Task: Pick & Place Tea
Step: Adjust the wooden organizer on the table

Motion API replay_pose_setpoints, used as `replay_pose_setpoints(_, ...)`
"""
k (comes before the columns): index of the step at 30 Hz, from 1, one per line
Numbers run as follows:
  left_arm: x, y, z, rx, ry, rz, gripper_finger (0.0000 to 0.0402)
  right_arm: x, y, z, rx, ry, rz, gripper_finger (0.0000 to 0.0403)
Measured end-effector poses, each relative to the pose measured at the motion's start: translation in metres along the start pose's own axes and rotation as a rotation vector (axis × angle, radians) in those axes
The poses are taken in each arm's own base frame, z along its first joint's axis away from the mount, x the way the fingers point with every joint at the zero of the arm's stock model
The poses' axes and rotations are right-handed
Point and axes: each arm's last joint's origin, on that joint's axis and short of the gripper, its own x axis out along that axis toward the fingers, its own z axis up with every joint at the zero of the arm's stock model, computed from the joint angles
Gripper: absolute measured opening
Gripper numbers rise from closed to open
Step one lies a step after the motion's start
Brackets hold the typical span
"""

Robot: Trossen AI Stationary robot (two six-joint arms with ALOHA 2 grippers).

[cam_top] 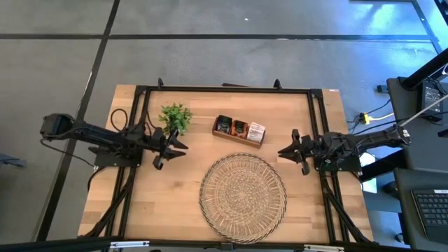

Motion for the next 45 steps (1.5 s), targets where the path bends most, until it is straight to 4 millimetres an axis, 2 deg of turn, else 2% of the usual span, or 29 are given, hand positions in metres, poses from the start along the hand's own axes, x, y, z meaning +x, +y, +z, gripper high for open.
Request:
replay_pose_setpoints(7,-0.006,0.012,-0.002,0.011,0.068,0.064,0.0114,0.002,-0.004,-0.019,0.054,0.003,-0.001,0.0058)
replay_pose_setpoints(11,-0.007,0.013,0.000,-0.014,0.054,0.063,0.0114,0.007,-0.004,-0.019,0.098,0.015,-0.004,0.0058)
replay_pose_setpoints(14,-0.007,0.013,0.000,-0.032,0.051,0.063,0.0114,0.013,-0.003,-0.017,0.038,0.010,-0.002,0.0058)
replay_pose_setpoints(17,-0.007,0.013,0.000,-0.033,0.051,0.065,0.0114,0.023,-0.002,-0.016,-0.001,0.091,-0.019,0.0058)
replay_pose_setpoints(22,-0.007,0.013,0.000,-0.034,0.049,0.072,0.0114,0.043,-0.007,-0.025,0.003,0.252,-0.081,0.0058)
replay_pose_setpoints(28,-0.007,0.013,0.000,-0.034,0.048,0.078,0.0114,0.066,-0.016,-0.032,0.008,0.206,-0.114,0.0058)
replay_pose_setpoints(32,-0.007,0.013,0.000,-0.034,0.048,0.078,0.0114,0.074,-0.020,-0.038,0.004,0.202,-0.126,0.0058)
replay_pose_setpoints(37,-0.007,0.013,0.000,-0.035,0.049,0.078,0.0114,0.076,-0.034,-0.054,0.039,0.283,-0.300,0.0058)
replay_pose_setpoints(42,-0.007,0.014,-0.001,-0.055,0.061,0.082,0.0114,0.075,-0.043,-0.057,-0.004,0.270,-0.510,0.0058)
replay_pose_setpoints(45,-0.007,0.014,-0.003,-0.060,0.073,0.086,0.0114,0.074,-0.046,-0.056,-0.023,0.257,-0.578,0.0058)
